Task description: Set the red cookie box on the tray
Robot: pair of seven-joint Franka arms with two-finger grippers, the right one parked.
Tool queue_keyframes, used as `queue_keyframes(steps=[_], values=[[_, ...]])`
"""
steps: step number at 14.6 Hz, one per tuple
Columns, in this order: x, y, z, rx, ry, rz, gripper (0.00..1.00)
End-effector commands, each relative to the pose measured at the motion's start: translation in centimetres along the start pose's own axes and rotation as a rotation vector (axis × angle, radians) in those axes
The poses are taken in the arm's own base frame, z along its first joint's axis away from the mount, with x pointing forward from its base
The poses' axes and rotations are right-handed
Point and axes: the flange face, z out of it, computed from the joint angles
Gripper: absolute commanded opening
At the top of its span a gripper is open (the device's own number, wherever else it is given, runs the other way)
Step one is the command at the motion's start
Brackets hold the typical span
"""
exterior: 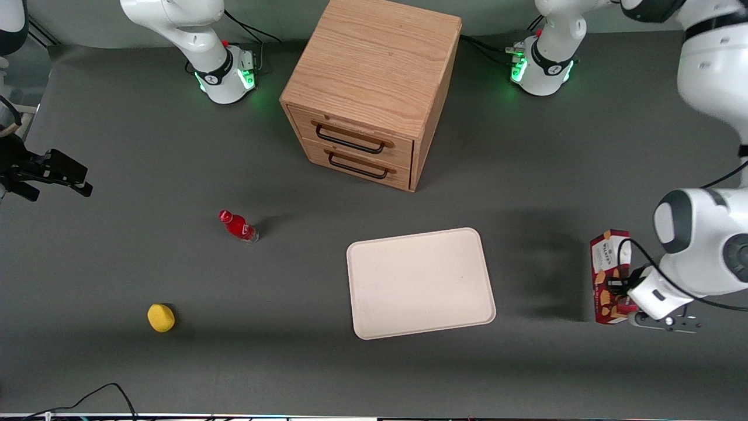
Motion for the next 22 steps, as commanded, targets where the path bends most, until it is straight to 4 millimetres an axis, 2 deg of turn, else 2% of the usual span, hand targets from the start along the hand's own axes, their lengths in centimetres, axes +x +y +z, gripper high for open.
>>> queue_keyframes(steps=[1,3,5,6,8,9,11,13,17,22], values=[[-1.0,5.7,-8.0,0.038,-0.04,-0.082,0.0],[-1.3,10.9,-11.5,0.049,-0.061,-0.156,0.0],[-1.9,17.4,-12.8,0.049,-0.075,-0.221,0.0],[-2.2,20.6,-12.6,0.038,-0.071,-0.247,0.0],[-1.8,26.1,-10.7,0.017,-0.04,-0.301,0.0],[-1.5,28.3,-9.0,0.002,-0.022,-0.314,0.0],[-0.8,31.3,-5.2,-0.023,0.003,-0.314,0.0],[-0.4,33.1,-1.6,-0.038,0.012,-0.316,0.0],[0.6,33.8,4.9,-0.058,0.021,-0.314,0.0],[1.0,34.1,8.2,-0.071,0.045,-0.307,0.0]])
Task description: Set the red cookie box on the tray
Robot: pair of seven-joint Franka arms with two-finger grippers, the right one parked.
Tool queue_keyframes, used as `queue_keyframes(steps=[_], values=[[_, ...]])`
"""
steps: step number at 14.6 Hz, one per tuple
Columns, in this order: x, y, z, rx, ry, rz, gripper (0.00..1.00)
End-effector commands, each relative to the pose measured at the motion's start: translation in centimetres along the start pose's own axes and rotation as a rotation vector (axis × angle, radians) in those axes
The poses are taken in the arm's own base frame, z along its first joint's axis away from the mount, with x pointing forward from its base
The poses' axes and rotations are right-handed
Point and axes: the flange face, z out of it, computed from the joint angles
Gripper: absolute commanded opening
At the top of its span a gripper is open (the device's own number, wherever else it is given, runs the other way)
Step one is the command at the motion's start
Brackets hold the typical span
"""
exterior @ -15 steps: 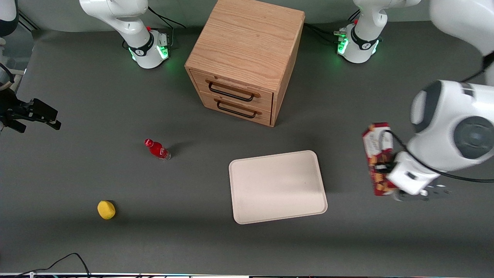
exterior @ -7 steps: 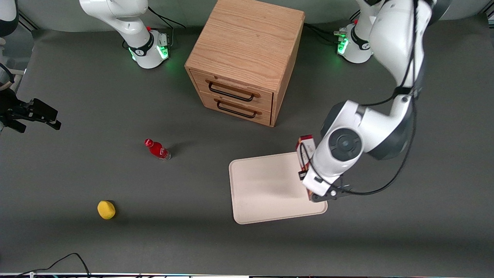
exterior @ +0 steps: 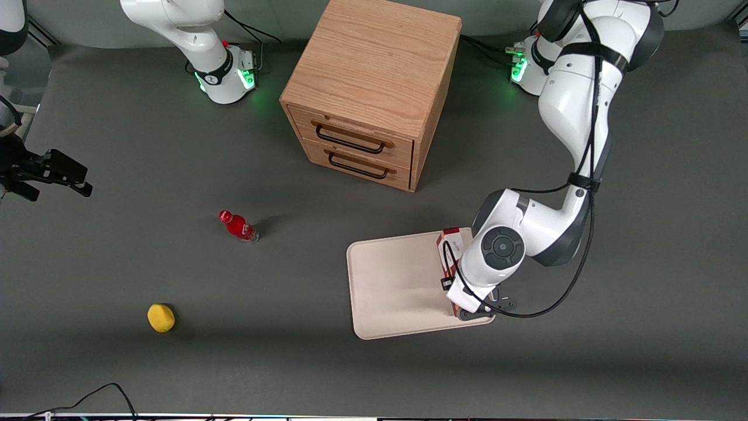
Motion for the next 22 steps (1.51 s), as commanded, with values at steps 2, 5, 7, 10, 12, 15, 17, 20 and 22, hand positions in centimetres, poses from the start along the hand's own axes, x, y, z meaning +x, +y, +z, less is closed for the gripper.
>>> queue_keyframes(steps=[2,5,7,10,12,15,17,20,22], values=[[0.4,0.5,0.7,0.018,0.03,0.005,0.0],[0.4,0.4,0.9,0.021,0.028,0.018,0.25],[0.4,0.3,1.2,0.033,0.033,0.029,0.95],[0.6,0.1,0.0,0.032,0.04,0.017,1.0],[1.0,-0.7,-2.3,0.042,0.033,0.006,1.0],[1.6,-3.3,-8.8,0.082,0.02,0.025,1.0],[1.9,-6.5,-12.8,0.099,0.009,0.103,1.0],[1.1,-12.7,-17.4,0.123,-0.003,0.222,1.0],[-0.2,-16.9,-19.7,0.098,-0.029,0.29,1.0]])
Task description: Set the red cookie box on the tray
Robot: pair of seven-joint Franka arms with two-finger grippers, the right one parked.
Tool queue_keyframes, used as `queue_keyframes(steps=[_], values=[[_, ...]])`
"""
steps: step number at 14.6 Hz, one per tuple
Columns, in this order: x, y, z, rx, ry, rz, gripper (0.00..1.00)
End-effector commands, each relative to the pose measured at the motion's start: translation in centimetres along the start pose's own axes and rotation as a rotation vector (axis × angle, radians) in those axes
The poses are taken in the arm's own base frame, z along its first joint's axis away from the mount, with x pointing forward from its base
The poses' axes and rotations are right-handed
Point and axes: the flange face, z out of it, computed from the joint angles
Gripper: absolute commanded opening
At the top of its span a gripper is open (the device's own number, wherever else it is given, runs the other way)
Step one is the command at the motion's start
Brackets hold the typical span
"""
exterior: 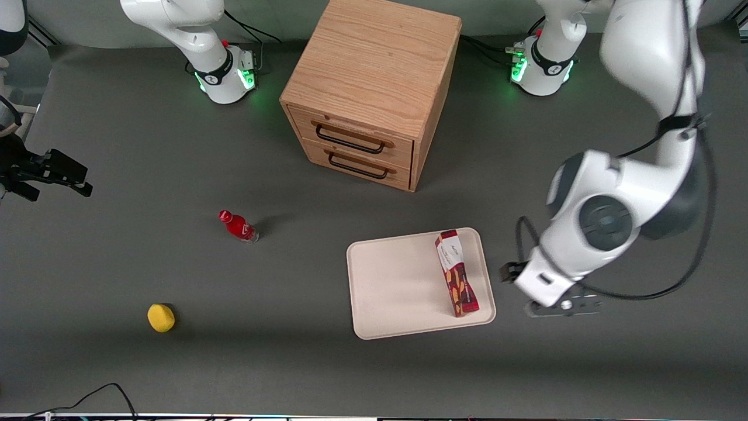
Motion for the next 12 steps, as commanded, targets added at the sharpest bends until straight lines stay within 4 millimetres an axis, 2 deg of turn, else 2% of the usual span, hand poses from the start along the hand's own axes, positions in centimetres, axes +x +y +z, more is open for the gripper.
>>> queue_keyframes(steps=[1,4,6,9,11,12], values=[[-4.9,-5.8,-2.3,-0.005,-0.041,0.111,1.0],[-7.9,-11.1,-5.7,0.0,-0.081,0.172,1.0],[-10.1,-13.7,-7.8,0.013,-0.084,0.203,1.0],[-14.4,-14.9,-9.6,0.036,-0.065,0.208,1.0],[-16.5,-15.2,-11.1,0.036,-0.052,0.215,1.0],[-17.4,-16.0,-11.7,-0.001,-0.045,0.216,1.0]])
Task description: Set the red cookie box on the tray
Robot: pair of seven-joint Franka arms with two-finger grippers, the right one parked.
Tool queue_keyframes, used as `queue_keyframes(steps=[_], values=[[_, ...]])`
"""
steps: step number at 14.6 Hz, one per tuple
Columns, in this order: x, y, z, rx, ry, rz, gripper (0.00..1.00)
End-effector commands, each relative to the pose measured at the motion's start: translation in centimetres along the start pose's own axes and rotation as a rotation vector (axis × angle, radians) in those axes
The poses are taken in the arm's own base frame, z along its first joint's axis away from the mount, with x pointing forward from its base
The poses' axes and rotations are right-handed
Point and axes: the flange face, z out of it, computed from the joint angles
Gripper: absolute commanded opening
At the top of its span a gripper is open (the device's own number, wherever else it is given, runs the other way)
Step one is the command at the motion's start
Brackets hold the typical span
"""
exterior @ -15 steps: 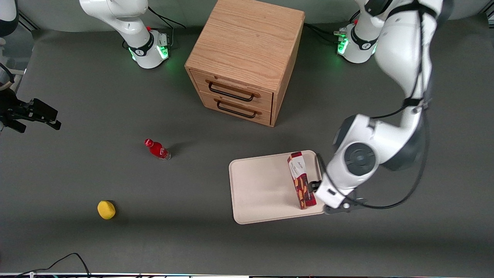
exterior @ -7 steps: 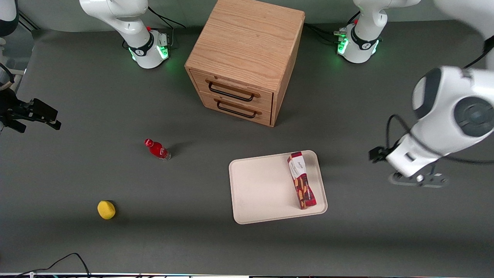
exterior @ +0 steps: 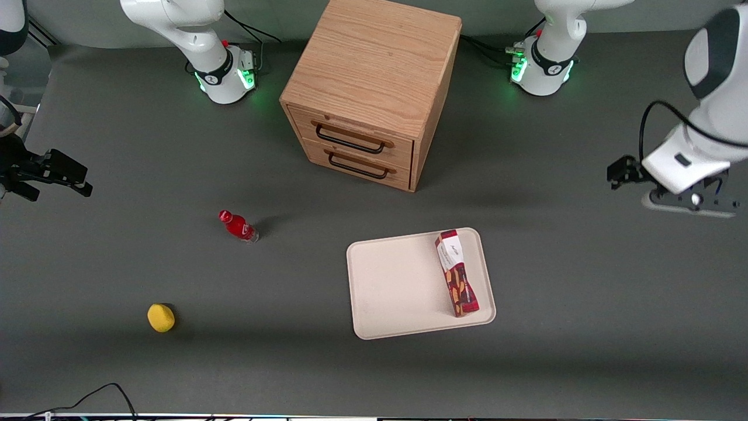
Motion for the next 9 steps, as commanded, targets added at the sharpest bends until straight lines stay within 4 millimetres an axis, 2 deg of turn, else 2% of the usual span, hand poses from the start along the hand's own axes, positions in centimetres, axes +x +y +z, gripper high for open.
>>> queue_keyframes(steps=[1,3,9], values=[[-4.7,-1.2,-1.2,-0.054,0.027,0.027,1.0],[-5.6,-2.1,-2.1,-0.066,0.029,0.039,1.0],[-3.6,-2.7,-5.2,-0.081,-0.008,0.055,1.0]])
